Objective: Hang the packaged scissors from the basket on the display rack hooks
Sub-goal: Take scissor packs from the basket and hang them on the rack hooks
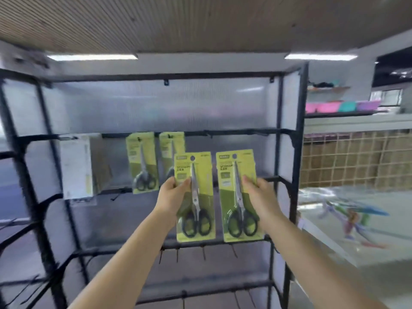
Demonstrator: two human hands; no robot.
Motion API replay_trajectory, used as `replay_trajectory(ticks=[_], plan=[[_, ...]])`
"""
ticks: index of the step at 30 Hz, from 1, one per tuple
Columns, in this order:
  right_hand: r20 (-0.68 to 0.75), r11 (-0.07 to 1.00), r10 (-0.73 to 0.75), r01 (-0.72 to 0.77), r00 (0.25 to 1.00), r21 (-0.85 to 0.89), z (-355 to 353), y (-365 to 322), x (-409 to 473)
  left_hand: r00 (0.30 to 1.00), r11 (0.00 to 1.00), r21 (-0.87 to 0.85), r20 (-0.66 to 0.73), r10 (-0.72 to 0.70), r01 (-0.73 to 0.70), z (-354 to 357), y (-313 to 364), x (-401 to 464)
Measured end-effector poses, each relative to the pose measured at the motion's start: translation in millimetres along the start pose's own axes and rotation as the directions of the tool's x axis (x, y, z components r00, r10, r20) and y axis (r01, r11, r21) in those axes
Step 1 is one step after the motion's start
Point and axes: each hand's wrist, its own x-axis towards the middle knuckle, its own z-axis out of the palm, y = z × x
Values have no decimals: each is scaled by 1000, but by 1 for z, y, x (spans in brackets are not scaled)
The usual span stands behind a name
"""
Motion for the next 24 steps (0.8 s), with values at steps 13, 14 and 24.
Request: replay_trajectory(ticks=[13, 14, 24], plan=[[120, 991, 116, -107, 986, -78, 130, 35, 32, 979, 993, -46, -169, -116, 109, -92, -68, 50], [115, 993, 100, -92, 988, -72, 137, 31, 39, 981, 995, -46, -165, -99, 93, -96, -64, 57], [50, 997, -54, 56, 997, -44, 184, -11, 102, 987, 995, 32, -128, 94, -91, -108, -29, 126]])
